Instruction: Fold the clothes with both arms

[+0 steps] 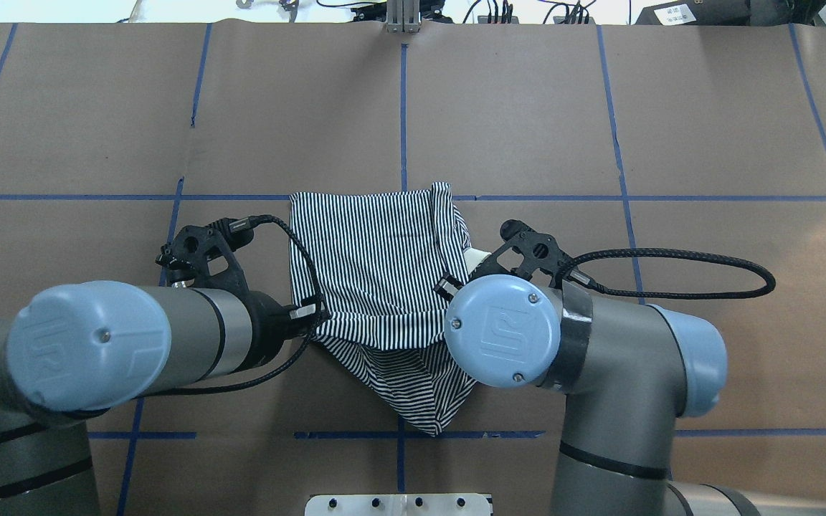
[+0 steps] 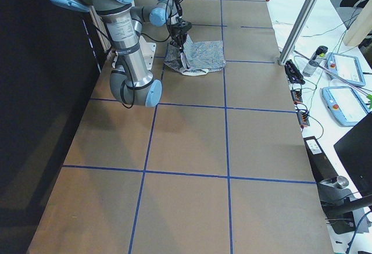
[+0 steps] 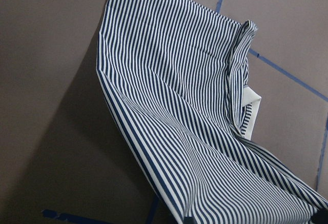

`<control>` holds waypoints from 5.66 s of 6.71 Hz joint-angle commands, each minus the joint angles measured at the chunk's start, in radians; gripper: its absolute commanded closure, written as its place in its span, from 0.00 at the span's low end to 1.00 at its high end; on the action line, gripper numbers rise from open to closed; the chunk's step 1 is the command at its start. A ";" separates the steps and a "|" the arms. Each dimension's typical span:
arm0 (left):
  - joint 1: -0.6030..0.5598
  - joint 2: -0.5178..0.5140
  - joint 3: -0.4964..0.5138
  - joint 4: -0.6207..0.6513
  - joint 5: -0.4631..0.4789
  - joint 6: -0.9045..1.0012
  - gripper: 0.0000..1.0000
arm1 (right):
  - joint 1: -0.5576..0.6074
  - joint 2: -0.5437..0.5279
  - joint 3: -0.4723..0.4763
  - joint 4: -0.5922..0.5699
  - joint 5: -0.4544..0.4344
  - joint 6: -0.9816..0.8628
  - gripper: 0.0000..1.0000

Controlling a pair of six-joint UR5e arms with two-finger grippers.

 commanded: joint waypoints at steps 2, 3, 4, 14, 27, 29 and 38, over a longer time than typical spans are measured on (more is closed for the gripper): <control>-0.147 -0.059 0.190 -0.080 -0.002 0.122 1.00 | 0.077 0.131 -0.285 0.160 0.001 -0.013 1.00; -0.178 -0.085 0.314 -0.185 -0.002 0.149 1.00 | 0.093 0.145 -0.364 0.226 0.001 -0.028 1.00; -0.201 -0.116 0.434 -0.271 -0.002 0.172 1.00 | 0.108 0.159 -0.432 0.278 0.001 -0.032 1.00; -0.343 -0.144 0.664 -0.467 -0.137 0.607 0.00 | 0.237 0.211 -0.594 0.408 0.092 -0.390 0.00; -0.605 -0.037 0.707 -0.499 -0.309 1.086 0.00 | -0.097 0.495 -0.764 -0.011 -0.166 -0.723 0.20; -0.606 -0.030 0.707 -0.510 -0.310 1.083 0.00 | -0.117 0.484 -0.768 -0.039 -0.166 -0.782 0.32; -0.606 -0.032 0.705 -0.511 -0.310 1.082 0.00 | -0.128 0.484 -0.795 -0.034 -0.174 -0.805 1.00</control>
